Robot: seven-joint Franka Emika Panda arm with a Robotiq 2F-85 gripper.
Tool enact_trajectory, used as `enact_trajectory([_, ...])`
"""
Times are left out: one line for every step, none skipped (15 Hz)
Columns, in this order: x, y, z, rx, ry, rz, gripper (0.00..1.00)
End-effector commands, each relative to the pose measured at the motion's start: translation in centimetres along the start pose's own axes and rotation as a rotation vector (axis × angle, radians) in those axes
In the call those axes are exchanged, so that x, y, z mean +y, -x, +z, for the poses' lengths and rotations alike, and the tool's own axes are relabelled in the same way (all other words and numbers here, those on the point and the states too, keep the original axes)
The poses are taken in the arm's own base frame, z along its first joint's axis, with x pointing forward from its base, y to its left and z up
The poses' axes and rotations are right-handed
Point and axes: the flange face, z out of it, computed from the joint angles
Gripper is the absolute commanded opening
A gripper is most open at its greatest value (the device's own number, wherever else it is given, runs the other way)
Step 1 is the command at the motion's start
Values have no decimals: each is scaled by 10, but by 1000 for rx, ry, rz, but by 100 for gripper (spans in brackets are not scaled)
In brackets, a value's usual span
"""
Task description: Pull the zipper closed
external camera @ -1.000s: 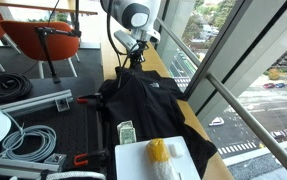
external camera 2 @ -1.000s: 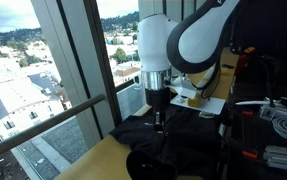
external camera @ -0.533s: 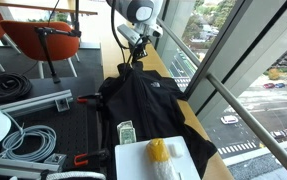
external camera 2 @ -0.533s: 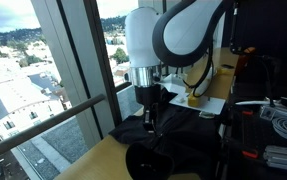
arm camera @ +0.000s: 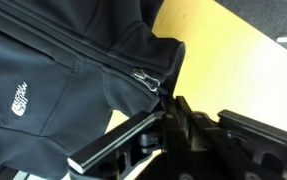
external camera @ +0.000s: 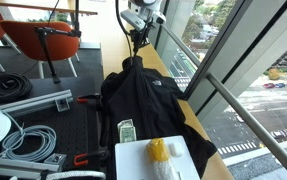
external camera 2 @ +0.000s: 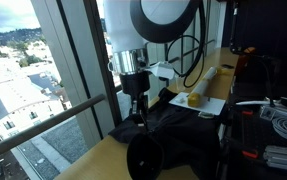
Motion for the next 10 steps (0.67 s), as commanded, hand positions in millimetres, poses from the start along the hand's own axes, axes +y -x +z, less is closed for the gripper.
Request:
enact_trajectory([-26,-19,-19,-12,-30,-14,2])
enact_trajectory([-27,-21,-21,-15,-31,-18,2])
enact_trajectory([-29,-23,-22,-18,-32,-20,2])
enact_trajectory([-30,-25,-23,-20,-32,-21,2])
enact_trajectory([-30,-26,-23,-20,-32,-21,2])
enact_trajectory([-29,-27,-22,-18,-18,-17,16])
enact_trajectory([-27,-26,-21,-20,-15,-26,33])
enact_trajectory([-24,-24,-21,-12,-2,-25,40])
enact_trajectory([-23,-21,-23,-10,0,-30,46])
enact_trajectory([-18,-13,-24,-8,3,-34,54])
